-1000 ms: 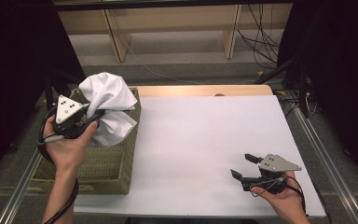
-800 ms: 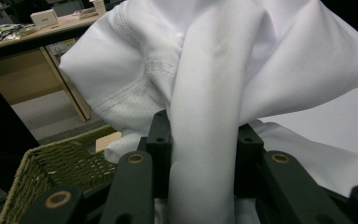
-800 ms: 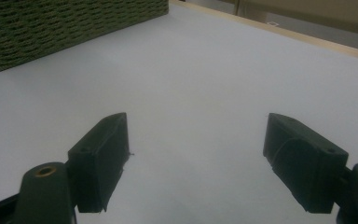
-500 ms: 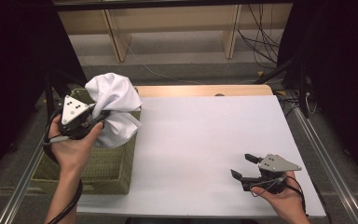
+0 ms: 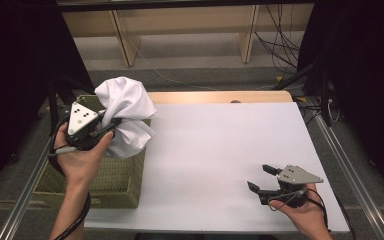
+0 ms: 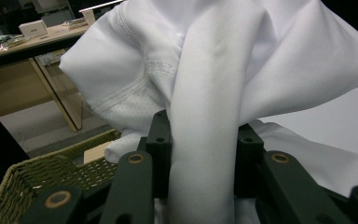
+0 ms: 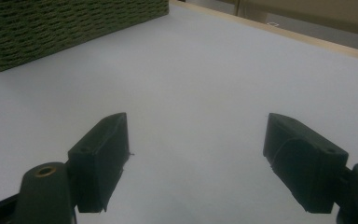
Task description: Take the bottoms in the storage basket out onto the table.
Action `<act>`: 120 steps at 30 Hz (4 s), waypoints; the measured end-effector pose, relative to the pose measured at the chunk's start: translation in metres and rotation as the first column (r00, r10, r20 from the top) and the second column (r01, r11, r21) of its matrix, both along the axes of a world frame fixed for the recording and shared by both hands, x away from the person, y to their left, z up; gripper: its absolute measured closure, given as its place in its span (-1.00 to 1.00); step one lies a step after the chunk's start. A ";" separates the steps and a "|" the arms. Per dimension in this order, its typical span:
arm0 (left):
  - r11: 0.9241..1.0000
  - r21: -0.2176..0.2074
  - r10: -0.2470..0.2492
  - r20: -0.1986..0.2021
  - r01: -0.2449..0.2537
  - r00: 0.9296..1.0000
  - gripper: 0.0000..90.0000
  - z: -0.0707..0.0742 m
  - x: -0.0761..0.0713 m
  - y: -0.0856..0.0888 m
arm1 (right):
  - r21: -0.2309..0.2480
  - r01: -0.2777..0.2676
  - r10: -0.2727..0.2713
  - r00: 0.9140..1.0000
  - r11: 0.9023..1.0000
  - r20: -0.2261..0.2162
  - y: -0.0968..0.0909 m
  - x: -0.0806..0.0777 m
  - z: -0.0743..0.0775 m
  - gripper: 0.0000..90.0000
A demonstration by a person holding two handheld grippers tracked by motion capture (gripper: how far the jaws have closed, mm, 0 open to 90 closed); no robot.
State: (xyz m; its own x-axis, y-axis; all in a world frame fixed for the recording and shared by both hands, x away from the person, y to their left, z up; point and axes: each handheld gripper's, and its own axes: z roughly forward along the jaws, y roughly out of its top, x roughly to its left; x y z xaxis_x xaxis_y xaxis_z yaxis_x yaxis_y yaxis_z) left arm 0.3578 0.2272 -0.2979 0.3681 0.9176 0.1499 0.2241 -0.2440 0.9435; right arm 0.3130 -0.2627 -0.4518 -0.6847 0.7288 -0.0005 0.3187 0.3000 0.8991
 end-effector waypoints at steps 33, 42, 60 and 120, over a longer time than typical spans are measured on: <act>0.994 -0.017 -0.104 0.007 0.104 0.995 0.48 0.001 -0.004 -0.026 | 0.002 -0.001 0.001 1.000 1.000 -0.001 0.000 0.000 0.000 -0.48; 0.991 -0.006 -0.131 0.006 0.131 0.991 0.48 -0.001 -0.004 -0.036 | 0.002 -0.002 0.002 1.000 1.000 0.002 0.000 0.000 0.000 -0.48; 0.980 0.012 -0.197 -0.016 0.197 0.980 0.48 -0.006 -0.002 -0.060 | 0.001 0.001 -0.001 1.000 1.000 -0.002 0.001 0.000 0.000 -0.48; 0.945 0.067 -0.314 -0.100 0.322 0.944 0.48 -0.031 0.018 -0.129 | -0.003 0.000 0.000 1.000 1.000 -0.005 0.000 0.001 -0.001 -0.48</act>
